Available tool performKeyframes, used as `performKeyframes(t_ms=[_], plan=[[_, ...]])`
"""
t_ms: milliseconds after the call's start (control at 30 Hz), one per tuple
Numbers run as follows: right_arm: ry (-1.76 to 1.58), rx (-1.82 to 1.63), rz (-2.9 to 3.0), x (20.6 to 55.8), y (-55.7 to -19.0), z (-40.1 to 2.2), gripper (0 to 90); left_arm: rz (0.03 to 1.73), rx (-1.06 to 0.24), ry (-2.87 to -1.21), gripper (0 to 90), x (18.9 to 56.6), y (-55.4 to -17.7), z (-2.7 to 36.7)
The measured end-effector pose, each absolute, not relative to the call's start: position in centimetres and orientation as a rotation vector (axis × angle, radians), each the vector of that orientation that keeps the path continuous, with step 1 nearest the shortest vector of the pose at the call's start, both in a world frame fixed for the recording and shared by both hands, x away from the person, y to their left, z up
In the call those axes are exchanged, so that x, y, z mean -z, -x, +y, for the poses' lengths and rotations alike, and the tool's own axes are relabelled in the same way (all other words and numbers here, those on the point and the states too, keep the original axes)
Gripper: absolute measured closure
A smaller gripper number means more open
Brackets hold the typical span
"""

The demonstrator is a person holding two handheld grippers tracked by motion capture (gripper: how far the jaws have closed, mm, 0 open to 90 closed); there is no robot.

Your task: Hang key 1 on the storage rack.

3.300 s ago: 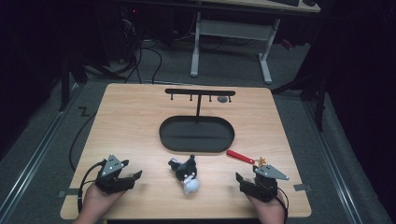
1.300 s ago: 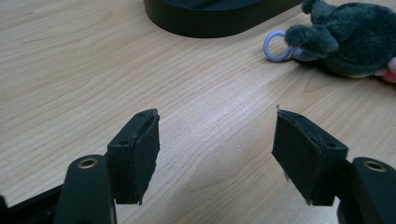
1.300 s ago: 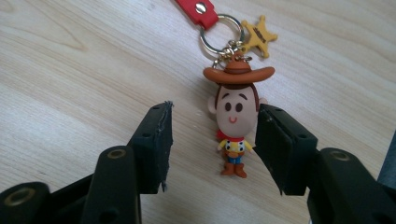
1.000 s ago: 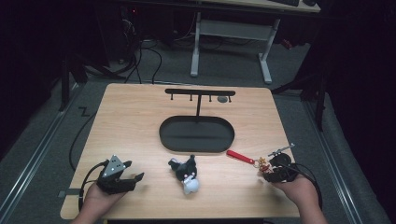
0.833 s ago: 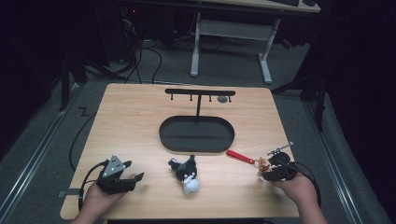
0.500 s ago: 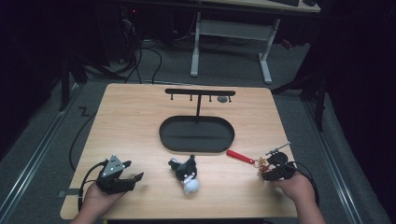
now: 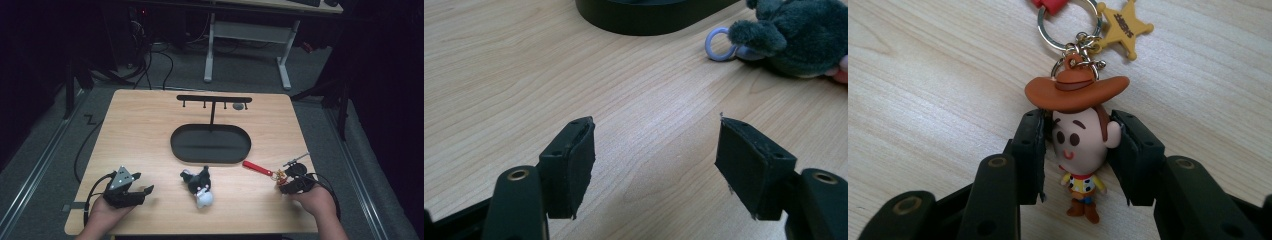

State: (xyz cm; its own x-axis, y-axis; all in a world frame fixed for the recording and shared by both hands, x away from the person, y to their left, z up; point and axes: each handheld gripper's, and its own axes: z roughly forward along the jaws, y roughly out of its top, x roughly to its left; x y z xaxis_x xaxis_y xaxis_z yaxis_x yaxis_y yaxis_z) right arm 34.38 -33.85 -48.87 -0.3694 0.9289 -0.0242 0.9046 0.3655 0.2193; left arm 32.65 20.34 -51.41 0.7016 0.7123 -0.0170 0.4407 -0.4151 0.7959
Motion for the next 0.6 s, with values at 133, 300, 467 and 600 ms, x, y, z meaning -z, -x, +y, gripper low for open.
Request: performKeyframes(t_ms=[133,300,467,600], plan=[[-1.661,-0.256,2.476,48.9,-34.3,-33.7,60.0,0.88,-0.414,-2.073,32.2,51.4,-32.7,20.4],[-1.646,-0.236,2.485,48.2,-34.2,-33.3,60.3,0.881,-0.413,-2.074,32.2,51.5,-32.7,20.4],[-1.63,-0.256,2.492,46.8,-33.9,-33.1,60.4,0.878,-0.414,-2.075,32.2,51.5,-32.6,20.3],[-1.603,-0.242,2.512,45.8,-33.7,-32.6,60.4,0.878,-0.421,-2.062,32.2,51.4,-32.4,20.5]])
